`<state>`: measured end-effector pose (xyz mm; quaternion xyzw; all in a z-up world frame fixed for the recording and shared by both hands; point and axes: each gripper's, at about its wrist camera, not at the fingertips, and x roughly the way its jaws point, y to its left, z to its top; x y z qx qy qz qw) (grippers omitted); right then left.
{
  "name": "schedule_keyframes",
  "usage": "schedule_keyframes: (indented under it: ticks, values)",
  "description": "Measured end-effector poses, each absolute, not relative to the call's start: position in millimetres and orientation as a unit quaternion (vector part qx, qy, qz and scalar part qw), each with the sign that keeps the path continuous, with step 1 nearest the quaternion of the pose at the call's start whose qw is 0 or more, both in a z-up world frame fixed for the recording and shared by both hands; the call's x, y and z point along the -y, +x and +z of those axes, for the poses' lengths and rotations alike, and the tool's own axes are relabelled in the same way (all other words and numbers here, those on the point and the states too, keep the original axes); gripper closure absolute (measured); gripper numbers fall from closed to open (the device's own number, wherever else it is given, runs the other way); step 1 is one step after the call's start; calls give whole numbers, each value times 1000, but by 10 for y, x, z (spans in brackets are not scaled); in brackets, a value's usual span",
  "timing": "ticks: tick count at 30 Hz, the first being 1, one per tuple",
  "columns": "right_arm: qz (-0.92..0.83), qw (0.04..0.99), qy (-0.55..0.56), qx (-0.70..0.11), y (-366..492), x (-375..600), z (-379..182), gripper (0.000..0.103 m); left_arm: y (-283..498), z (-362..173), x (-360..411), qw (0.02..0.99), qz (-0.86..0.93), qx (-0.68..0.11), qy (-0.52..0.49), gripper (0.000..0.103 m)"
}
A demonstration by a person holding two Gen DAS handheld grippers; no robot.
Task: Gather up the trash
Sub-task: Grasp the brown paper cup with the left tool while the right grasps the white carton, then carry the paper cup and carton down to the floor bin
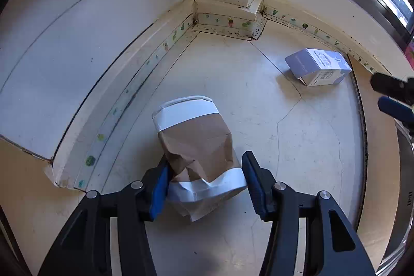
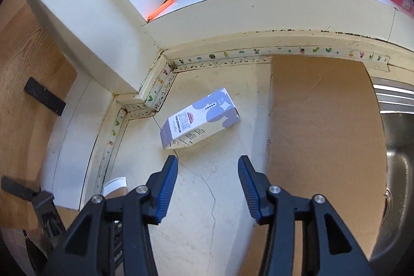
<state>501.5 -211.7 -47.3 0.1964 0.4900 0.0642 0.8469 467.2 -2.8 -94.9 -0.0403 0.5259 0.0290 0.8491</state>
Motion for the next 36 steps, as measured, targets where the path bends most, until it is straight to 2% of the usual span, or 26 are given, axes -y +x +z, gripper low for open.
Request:
schedule_keyframes:
  ticks: [4, 7, 16, 21, 24, 26, 27, 36]
  values:
    - [35, 829, 262, -493, 5291, 2103, -591, 52, 4653, -920, 7, 860, 24, -510, -24, 51]
    - [3, 825, 284, -489, 5429, 2060, -647, 38, 4646, -862, 12, 871, 22, -491, -18, 51]
    - [-85, 838, 206, -498, 5715, 1817, -773, 37, 4686, -637, 37, 894, 36, -447, 3, 51]
    - [-63, 841, 171, -510, 5634, 1755, -844, 38, 4721, -639, 36, 896, 36, -443, 5, 51]
    - [-42, 845, 155, -510, 5501, 1732, -837, 51, 4724, -665, 48, 896, 32, -443, 3, 51]
    - [-26, 843, 152, -515, 5373, 1749, -817, 66, 4664, -651, 61, 897, 29, -442, 6, 51]
    - [-15, 842, 150, -519, 5299, 1757, -806, 68, 4620, -644, 65, 897, 26, -442, 9, 51]
    - [54, 837, 166, -519, 4341, 1789, -540, 69, 4036, -386, 106, 900, -1, -434, 28, 51]
